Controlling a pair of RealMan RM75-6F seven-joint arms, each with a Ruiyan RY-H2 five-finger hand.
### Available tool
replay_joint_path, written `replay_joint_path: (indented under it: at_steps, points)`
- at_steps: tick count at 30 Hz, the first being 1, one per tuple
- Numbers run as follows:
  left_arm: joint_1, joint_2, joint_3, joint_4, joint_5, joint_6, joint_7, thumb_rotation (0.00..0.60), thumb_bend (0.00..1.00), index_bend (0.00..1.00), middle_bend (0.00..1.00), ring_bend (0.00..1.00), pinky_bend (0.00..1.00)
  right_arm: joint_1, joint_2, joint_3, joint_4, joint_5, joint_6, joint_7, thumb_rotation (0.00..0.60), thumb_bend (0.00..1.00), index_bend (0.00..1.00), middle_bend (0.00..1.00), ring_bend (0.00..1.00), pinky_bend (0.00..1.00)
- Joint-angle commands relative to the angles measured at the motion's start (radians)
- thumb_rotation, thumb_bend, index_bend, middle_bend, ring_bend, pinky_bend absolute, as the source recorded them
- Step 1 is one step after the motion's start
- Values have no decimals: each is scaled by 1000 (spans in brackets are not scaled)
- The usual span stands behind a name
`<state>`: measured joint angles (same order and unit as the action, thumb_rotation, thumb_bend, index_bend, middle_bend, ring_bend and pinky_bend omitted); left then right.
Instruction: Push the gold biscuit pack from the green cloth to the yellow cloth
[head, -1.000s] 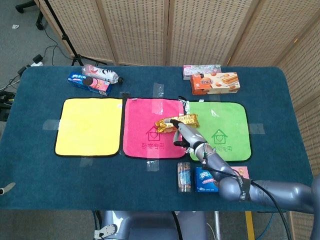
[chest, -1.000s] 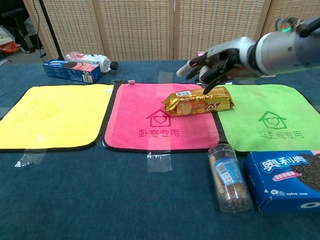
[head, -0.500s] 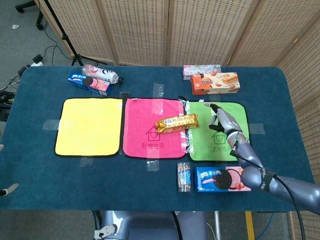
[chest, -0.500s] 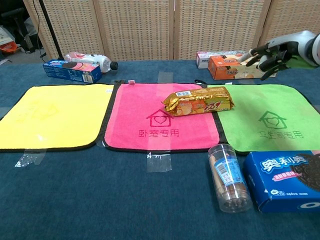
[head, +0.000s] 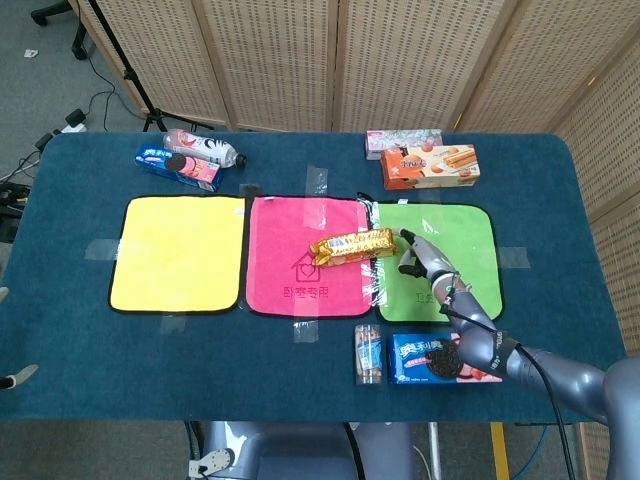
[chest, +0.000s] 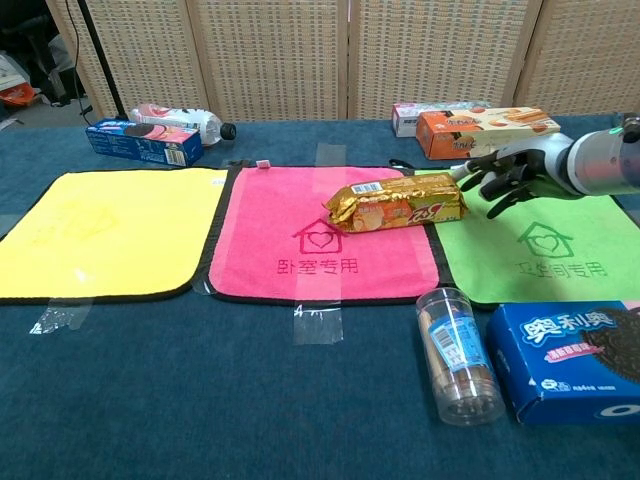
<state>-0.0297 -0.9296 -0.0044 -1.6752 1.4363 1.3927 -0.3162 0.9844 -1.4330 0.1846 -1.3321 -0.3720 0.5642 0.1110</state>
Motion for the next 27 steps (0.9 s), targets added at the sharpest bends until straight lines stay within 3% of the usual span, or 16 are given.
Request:
replay_joint_path:
  at_steps: [1, 5, 11, 21, 25, 27]
  points:
    - [0, 1, -2, 2, -4, -1, -5, 600, 58, 0, 0, 0, 0, 20, -6, 21, -52, 4, 16, -15, 600, 1000, 112, 88, 0, 169]
    - [-2, 2, 0, 5, 0, -6, -15, 600, 59, 0, 0, 0, 0, 68, -40, 22, -116, 1, 48, -72, 600, 1000, 112, 88, 0, 169]
    - [-1, 4, 0, 13, 1, -6, -33, 600, 58, 0, 0, 0, 0, 140, -119, 15, -139, 86, 129, -158, 600, 1000, 112, 88, 0, 169]
    - [-3, 6, -1, 25, -8, -17, -51, 600, 58, 0, 0, 0, 0, 206, -169, 72, -183, 147, 215, -237, 600, 1000, 112, 88, 0, 169]
    - [-6, 1, -5, 38, -7, -16, -61, 600, 58, 0, 0, 0, 0, 179, -117, 78, -229, 85, 263, -250, 600, 1000, 112, 83, 0, 169]
    - [-8, -3, -6, 46, -2, -16, -66, 600, 58, 0, 0, 0, 0, 135, -67, 67, -276, -25, 293, -244, 600, 1000, 102, 65, 0, 169]
